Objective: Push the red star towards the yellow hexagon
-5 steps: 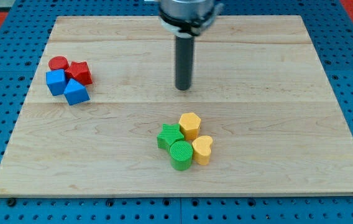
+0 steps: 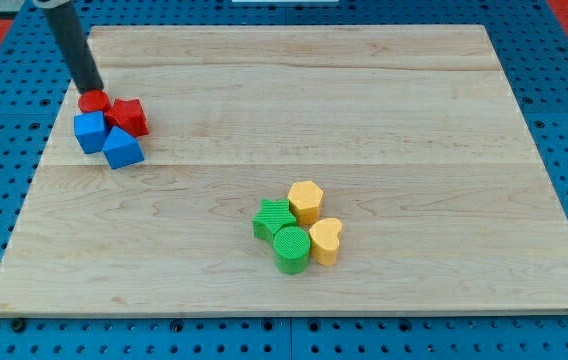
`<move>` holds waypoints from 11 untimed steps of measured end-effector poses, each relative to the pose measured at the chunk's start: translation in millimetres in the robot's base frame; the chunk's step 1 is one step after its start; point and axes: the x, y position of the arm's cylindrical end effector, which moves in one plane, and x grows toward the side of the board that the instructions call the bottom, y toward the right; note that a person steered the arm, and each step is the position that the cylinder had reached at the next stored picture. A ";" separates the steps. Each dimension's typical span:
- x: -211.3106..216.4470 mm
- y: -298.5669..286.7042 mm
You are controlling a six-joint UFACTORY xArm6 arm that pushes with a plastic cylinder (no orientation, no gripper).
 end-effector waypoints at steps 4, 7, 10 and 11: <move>48.5 125.5; 125.1 208.1; 118.5 168.2; 112.6 101.2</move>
